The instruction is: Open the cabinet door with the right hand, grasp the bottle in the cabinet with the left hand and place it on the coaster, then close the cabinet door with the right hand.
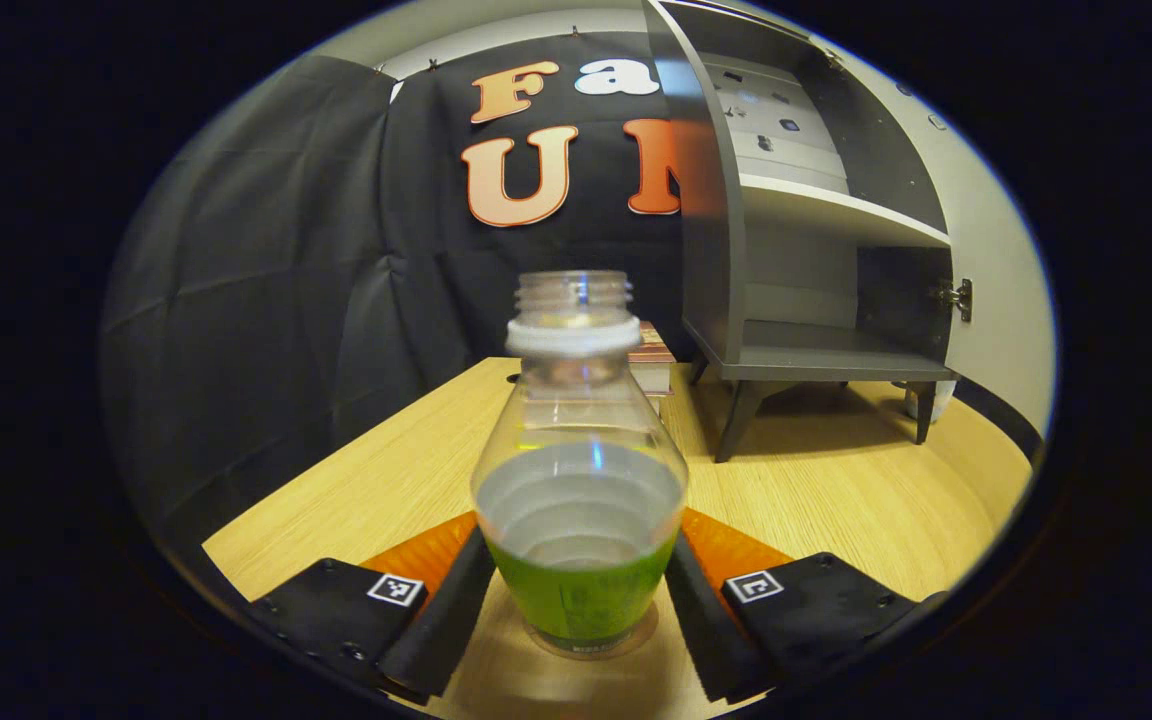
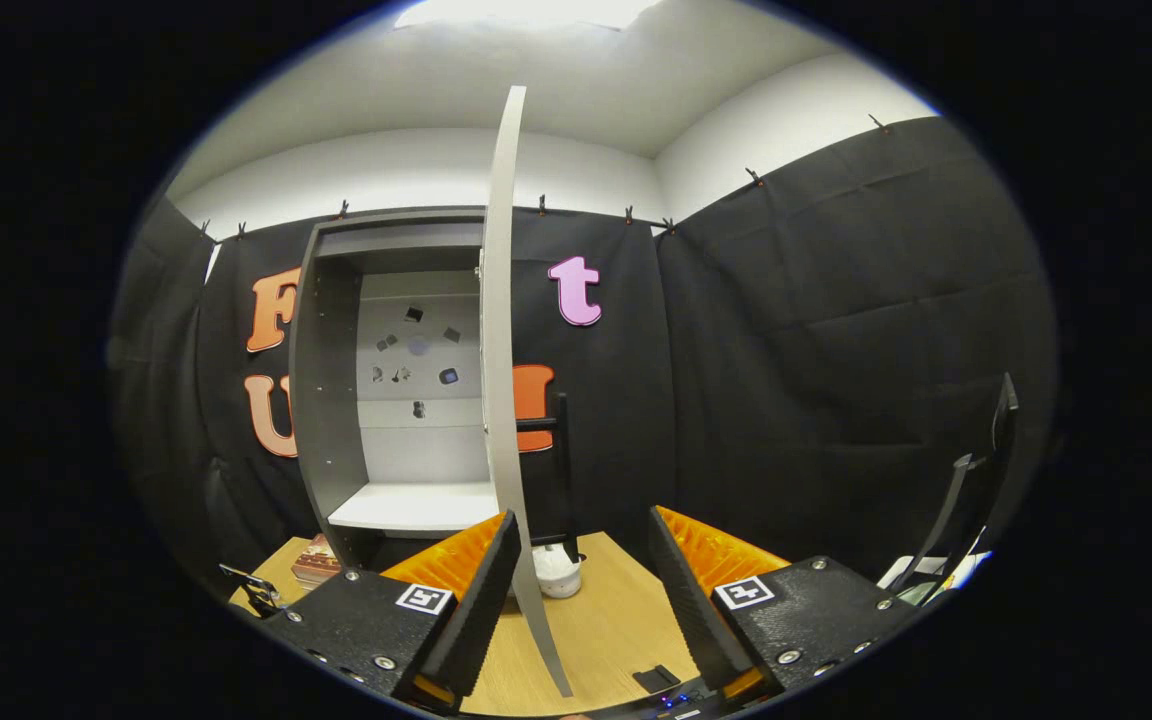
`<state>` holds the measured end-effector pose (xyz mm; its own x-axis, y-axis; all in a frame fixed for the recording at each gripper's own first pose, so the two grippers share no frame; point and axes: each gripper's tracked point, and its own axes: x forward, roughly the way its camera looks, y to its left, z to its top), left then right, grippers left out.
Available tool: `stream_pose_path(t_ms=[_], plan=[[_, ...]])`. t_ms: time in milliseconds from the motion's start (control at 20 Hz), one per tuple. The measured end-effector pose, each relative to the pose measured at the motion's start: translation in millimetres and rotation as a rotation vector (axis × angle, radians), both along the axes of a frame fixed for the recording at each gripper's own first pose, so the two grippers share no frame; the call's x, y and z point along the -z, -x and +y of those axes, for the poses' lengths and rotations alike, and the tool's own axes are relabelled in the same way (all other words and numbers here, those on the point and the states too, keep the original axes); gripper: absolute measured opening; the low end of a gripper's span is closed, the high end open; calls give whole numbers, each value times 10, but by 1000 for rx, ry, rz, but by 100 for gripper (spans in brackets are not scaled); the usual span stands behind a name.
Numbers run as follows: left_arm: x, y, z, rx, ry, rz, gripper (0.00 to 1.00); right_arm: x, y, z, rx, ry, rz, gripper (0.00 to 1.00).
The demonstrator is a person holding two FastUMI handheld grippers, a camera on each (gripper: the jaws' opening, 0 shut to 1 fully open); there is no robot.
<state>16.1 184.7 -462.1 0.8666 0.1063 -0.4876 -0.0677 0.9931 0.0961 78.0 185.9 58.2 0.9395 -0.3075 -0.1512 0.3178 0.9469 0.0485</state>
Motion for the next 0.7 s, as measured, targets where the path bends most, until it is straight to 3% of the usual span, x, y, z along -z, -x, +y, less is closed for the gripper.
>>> stream_pose_path(t_ms=[450, 700], plan=[[-506, 89, -85, 13, -67, -17, 98, -26, 6, -310, -31, -28, -72, 80], [-831, 132, -239, -16, -58, -32, 97, 9, 16, -579, -53, -59, -101, 80]])
